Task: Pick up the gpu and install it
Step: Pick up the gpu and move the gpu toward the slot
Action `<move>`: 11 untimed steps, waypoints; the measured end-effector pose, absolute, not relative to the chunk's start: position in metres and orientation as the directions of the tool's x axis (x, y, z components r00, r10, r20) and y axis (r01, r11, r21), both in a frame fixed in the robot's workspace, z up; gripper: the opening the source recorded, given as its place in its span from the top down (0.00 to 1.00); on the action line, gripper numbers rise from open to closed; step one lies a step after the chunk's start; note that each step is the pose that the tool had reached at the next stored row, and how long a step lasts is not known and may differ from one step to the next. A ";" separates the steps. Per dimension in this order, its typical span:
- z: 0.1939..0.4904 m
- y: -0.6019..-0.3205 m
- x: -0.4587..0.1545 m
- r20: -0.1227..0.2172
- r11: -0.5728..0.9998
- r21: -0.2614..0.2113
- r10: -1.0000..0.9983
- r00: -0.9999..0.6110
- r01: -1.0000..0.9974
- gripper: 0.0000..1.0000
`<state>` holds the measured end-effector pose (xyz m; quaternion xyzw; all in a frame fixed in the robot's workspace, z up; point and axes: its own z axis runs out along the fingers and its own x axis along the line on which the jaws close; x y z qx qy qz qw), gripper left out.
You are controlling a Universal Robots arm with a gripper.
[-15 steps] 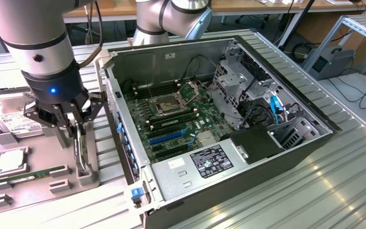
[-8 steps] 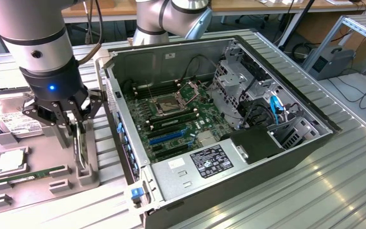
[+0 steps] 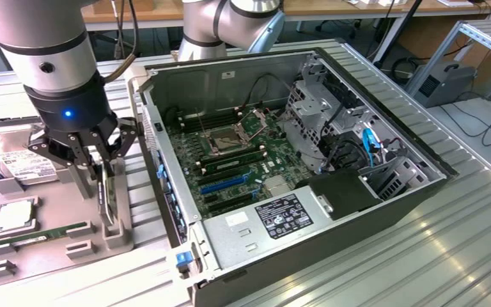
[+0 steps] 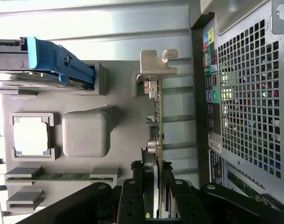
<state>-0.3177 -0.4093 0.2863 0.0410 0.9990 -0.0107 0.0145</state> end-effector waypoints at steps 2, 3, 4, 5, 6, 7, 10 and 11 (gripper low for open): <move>0.288 -0.409 -0.318 -0.030 0.996 -0.020 0.082 -0.996 0.082 0.73; 0.288 -0.409 -0.318 -0.030 0.996 -0.020 0.081 -0.996 0.082 0.73; 0.289 -0.409 -0.318 -0.030 0.996 -0.020 0.082 -0.996 0.082 0.73; 0.290 -0.409 -0.318 -0.030 0.996 -0.020 0.082 -0.996 0.082 0.73; 0.291 -0.409 -0.318 -0.030 0.996 -0.020 0.082 -0.996 0.082 0.73; 0.291 -0.409 -0.318 -0.030 0.996 -0.020 0.082 -0.996 0.082 0.73; 0.294 -0.409 -0.318 -0.030 0.996 -0.020 0.082 -0.996 0.082 0.73; 0.295 -0.409 -0.318 -0.030 0.996 -0.020 0.082 -0.996 0.082 0.73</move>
